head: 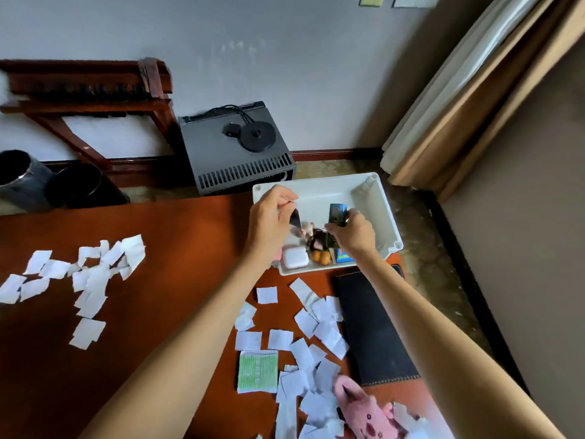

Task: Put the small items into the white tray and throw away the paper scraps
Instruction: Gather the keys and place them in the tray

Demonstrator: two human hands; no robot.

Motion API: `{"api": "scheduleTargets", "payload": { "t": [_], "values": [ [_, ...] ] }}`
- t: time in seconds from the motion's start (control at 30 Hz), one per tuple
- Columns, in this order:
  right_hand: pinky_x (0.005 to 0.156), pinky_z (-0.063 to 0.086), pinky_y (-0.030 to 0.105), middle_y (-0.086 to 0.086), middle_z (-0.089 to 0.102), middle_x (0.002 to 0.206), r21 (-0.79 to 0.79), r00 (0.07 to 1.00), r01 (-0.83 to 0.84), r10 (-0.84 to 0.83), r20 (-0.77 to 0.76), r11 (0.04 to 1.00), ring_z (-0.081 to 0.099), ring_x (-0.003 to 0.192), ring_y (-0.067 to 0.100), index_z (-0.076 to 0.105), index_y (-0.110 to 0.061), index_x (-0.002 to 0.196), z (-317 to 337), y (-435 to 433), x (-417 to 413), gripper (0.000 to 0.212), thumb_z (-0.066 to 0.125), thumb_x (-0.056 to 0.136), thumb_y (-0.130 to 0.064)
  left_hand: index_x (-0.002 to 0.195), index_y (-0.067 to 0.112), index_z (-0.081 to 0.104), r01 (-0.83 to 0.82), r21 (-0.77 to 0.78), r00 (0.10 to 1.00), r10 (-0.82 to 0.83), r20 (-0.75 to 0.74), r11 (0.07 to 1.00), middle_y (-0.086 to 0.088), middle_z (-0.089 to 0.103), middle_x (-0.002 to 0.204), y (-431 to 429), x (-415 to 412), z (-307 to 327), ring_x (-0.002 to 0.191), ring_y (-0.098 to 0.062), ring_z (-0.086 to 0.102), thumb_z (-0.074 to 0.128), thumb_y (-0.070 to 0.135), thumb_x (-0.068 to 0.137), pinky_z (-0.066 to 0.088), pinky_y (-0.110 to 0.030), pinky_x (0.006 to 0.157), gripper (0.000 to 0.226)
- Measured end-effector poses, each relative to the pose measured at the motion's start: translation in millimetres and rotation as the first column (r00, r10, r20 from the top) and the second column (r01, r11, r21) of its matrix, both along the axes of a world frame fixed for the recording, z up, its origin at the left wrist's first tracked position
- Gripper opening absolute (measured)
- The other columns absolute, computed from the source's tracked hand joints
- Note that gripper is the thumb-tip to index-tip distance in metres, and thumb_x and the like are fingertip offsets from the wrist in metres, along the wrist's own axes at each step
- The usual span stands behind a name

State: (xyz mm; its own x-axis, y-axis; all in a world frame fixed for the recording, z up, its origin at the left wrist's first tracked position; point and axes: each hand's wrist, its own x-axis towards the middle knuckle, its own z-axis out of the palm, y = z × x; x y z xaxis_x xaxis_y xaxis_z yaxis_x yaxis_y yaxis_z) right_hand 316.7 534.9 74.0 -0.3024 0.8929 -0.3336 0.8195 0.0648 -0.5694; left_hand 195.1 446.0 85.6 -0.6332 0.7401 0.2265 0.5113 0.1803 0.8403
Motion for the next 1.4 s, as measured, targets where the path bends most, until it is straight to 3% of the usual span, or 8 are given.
{"api": "scheduleTargets", "payload": {
  "t": [0.17,0.5,0.6,0.8,0.9,1.03,1.17,1.4],
  "values": [
    [0.079,0.047,0.041,0.022,0.063,0.108,0.047,0.994,-0.042,0.037,0.105,0.998,0.060,0.099,0.041,0.019,-0.020,0.144,-23,43,23,0.067,0.057,0.089,-0.012,0.096,-0.003,0.061,0.012,-0.050,0.989,-0.005,0.146,0.999,-0.016,0.066,0.088,40,22,-8,0.078,-0.020,0.059,0.054,-0.002,0.087,0.047,-0.029,0.074,0.011],
    [0.083,0.051,0.042,0.023,0.061,0.115,-0.088,0.912,-0.264,0.279,0.302,0.960,0.060,0.102,0.037,0.039,-0.011,0.131,-64,88,32,0.037,0.035,0.095,-0.004,0.094,-0.002,0.061,-0.002,-0.125,0.982,0.026,0.189,0.992,-0.014,0.067,0.092,81,30,-31,0.084,-0.021,0.062,0.055,-0.003,0.085,0.048,-0.022,0.076,0.011],
    [0.090,0.050,0.042,0.023,0.059,0.119,-0.087,0.911,-0.263,0.277,0.306,0.961,0.057,0.108,0.037,0.044,-0.010,0.129,-70,94,35,0.038,0.035,0.093,0.000,0.094,-0.004,0.062,-0.011,-0.135,0.982,0.036,0.184,0.991,-0.014,0.067,0.092,84,30,-37,0.081,-0.014,0.058,0.056,-0.003,0.086,0.041,-0.006,0.070,0.010],
    [0.096,0.048,0.041,0.024,0.038,0.138,0.020,0.917,-0.238,0.217,0.336,0.971,0.055,0.112,0.038,0.047,-0.002,0.126,-71,91,34,0.035,0.041,0.092,-0.001,0.095,-0.004,0.061,-0.012,-0.142,0.979,0.041,0.199,0.990,-0.007,0.064,0.089,87,30,-42,0.080,-0.012,0.056,0.057,-0.003,0.085,0.039,0.000,0.067,0.011],
    [0.090,0.050,0.039,0.016,0.043,0.138,0.098,0.967,-0.253,0.247,0.067,0.963,0.060,0.104,0.032,0.051,-0.008,0.124,-64,88,22,0.039,0.051,0.086,-0.001,0.096,-0.002,0.061,-0.011,-0.147,0.976,0.042,0.213,0.989,-0.001,0.060,0.086,88,27,-39,0.080,-0.011,0.056,0.058,-0.001,0.085,0.041,-0.004,0.069,0.012],
    [0.073,0.046,0.019,0.003,0.053,0.124,-0.171,0.898,-0.403,0.352,-0.265,0.899,0.055,0.092,0.019,0.046,-0.012,0.131,-44,70,0,0.055,0.060,0.079,0.001,0.096,0.001,0.061,-0.011,-0.149,0.965,0.050,0.257,0.989,-0.004,0.062,0.081,89,19,-36,0.078,-0.017,0.059,0.060,-0.001,0.083,0.047,-0.027,0.077,0.013],
    [0.060,0.040,0.014,0.000,0.058,0.091,-0.184,0.905,-0.299,0.217,-0.367,0.937,0.052,0.077,0.017,0.060,-0.008,0.099,-53,51,-15,0.026,0.072,0.076,-0.013,0.094,0.005,0.060,-0.058,-0.156,0.931,0.110,0.347,0.986,-0.012,0.067,0.083,91,9,-39,0.081,-0.025,0.064,0.060,-0.001,0.082,0.056,-0.038,0.078,0.013],
    [0.070,0.041,0.030,0.019,0.068,0.097,-0.043,0.918,-0.256,0.229,-0.324,0.966,0.058,0.084,0.029,0.056,-0.003,0.108,-62,42,-30,0.025,0.058,0.088,-0.018,0.083,0.012,0.053,-0.167,-0.157,0.779,0.228,0.585,0.973,-0.016,0.060,0.089,99,0,-42,0.075,-0.019,0.060,0.057,-0.006,0.082,0.058,-0.023,0.058,0.019]
  ]
}}
